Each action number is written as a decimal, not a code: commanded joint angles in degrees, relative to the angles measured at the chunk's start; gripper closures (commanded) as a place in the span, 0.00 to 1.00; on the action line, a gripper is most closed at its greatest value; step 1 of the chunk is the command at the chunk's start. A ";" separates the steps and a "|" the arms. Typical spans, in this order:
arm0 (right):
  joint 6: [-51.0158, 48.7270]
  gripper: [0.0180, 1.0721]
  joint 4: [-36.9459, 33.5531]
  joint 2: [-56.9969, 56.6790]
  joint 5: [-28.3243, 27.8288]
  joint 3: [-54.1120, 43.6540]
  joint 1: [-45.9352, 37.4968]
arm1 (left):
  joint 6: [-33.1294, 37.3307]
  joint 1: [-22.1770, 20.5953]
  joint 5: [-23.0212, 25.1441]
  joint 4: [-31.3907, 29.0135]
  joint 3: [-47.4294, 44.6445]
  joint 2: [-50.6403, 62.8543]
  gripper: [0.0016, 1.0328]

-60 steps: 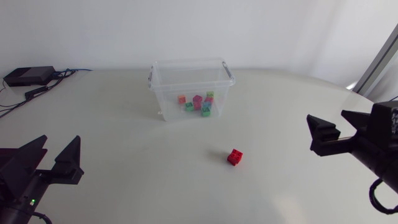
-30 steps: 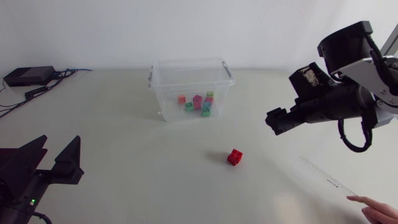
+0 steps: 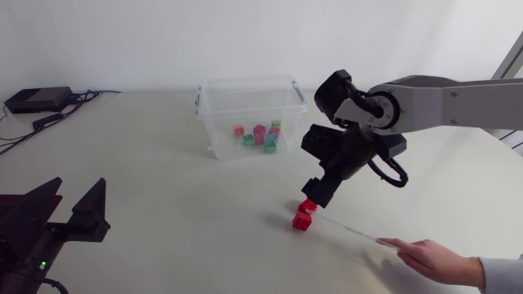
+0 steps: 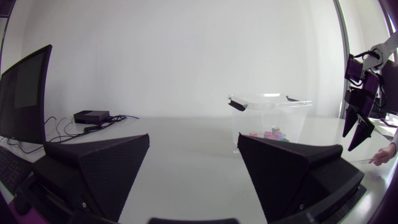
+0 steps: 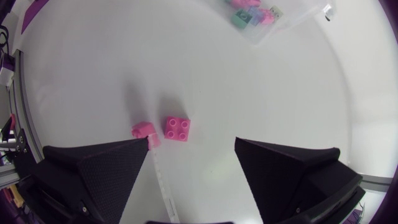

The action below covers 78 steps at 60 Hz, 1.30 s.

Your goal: Place the duplo bricks in the container

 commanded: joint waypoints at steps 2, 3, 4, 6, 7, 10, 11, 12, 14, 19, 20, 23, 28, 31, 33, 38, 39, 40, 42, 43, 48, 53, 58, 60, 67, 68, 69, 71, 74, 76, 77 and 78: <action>-1.89 0.05 -2.01 4.55 1.05 3.04 1.74 | 0.00 -0.55 -0.55 0.12 -0.82 -0.63 0.04; -1.89 0.05 -2.01 4.81 1.22 3.12 1.92 | 0.00 -0.55 -0.55 0.12 -0.82 -0.63 0.04; -1.89 0.05 -2.01 5.34 1.57 3.30 2.44 | 0.00 -0.46 -0.55 0.12 -0.82 -0.63 0.04; -1.80 0.05 -2.01 6.04 2.19 3.47 3.15 | 0.00 -0.55 -0.55 0.12 -0.82 -0.63 0.04; -1.80 0.05 -2.01 6.39 2.54 3.30 3.67 | 0.00 -0.46 -0.55 0.12 -0.82 -0.63 0.04; -1.80 0.05 -1.84 7.10 4.21 2.51 5.43 | 0.00 -0.46 -0.55 0.12 -0.82 -0.63 0.04; -1.80 0.05 -1.75 7.18 4.56 2.16 5.87 | 0.00 -0.55 -0.55 0.12 -0.82 -0.63 0.04; -1.80 0.05 -1.57 7.36 5.00 1.89 6.40 | 0.00 -0.55 -0.55 0.12 -0.82 -0.63 0.04; -1.80 0.05 -1.31 7.54 5.79 1.10 7.45 | 0.00 -0.55 -0.55 0.12 -0.82 -0.63 0.04; -1.63 0.05 0.27 7.54 9.04 -1.62 10.18 | 0.00 -0.55 -0.55 0.12 -0.82 -0.63 0.04; -1.36 0.05 0.45 7.62 9.48 -1.89 10.27 | 0.00 -0.55 -0.55 0.12 -0.82 -0.63 0.04; 0.13 0.05 0.62 8.06 9.83 -2.15 10.09 | -0.09 -0.55 -0.55 0.12 -0.82 -0.63 0.04; 2.68 0.05 0.89 9.73 9.83 -1.62 7.98 | -0.09 -0.55 -0.55 0.12 -0.82 -0.63 0.04; 4.00 0.05 1.50 10.79 9.75 -1.18 6.31 | -0.09 -0.55 -0.55 0.12 -0.82 -0.63 0.04; 4.44 0.05 1.77 11.23 9.57 -1.01 5.26 | -0.18 -0.55 -0.55 0.12 -0.82 -0.63 0.04; 4.88 0.05 3.00 11.84 8.16 -1.10 3.23 | -0.18 -0.55 -0.55 0.12 -0.82 -0.63 0.04; 4.96 0.05 3.08 11.93 7.64 -1.10 2.88 | -0.18 -0.55 -0.55 0.12 -0.82 -0.63 0.04; 4.96 0.05 3.17 12.11 6.93 -1.01 2.44 | -0.18 -0.55 -0.55 0.12 -0.82 -0.63 0.04; 5.14 0.05 3.26 12.28 5.88 -0.83 2.00 | -0.18 -0.55 -0.55 0.12 -0.82 -0.63 0.04; 5.32 0.05 3.35 12.37 5.62 -0.83 1.74 | -0.18 -0.55 -0.55 0.12 -0.91 -0.63 0.04; 5.93 0.08 3.52 12.63 1.57 -0.39 0.69 | -0.18 -0.55 -0.55 0.12 -0.82 -0.63 0.04; 6.81 0.11 3.52 13.16 -0.27 -0.13 0.42 | -0.18 -0.55 -0.55 0.12 -0.82 -0.63 0.04; 8.04 0.11 3.79 14.04 -0.36 0.22 0.42 | -0.18 -0.55 -0.55 0.12 -0.82 -0.63 0.04; 9.01 0.14 3.96 15.01 -0.36 0.66 0.42 | -0.18 -0.55 -0.55 0.12 -0.82 -0.63 0.04; 10.32 0.23 4.93 16.68 -0.36 1.01 0.42 | -0.18 -0.55 -0.55 0.12 -0.82 -0.63 0.04; 10.41 0.25 5.02 16.85 -0.45 1.10 0.42 | -0.18 -0.55 -0.55 0.12 -0.82 -0.63 0.04; 10.41 0.27 5.11 16.94 -0.45 1.10 0.51 | -0.18 -0.55 -0.55 0.12 -0.82 -0.63 0.04; 10.59 0.31 5.54 17.03 -0.54 1.01 0.77 | -0.18 -0.55 -0.55 0.12 -0.82 -0.63 0.04; 10.76 0.39 5.63 17.20 -0.54 1.10 1.04 | -0.18 -0.55 -0.55 0.12 -0.82 -0.63 0.04; 10.85 0.44 5.72 17.38 -0.54 1.10 1.21 | -0.18 -0.55 -0.55 0.12 -0.82 -0.63 0.04; 10.94 0.48 5.90 17.38 -0.62 1.10 1.30 | -0.18 -0.55 -0.55 0.12 -0.82 -0.63 0.04; 10.94 0.52 6.16 17.38 -0.98 1.10 1.30 | -0.18 -0.55 -0.55 0.12 -0.82 -0.63 0.04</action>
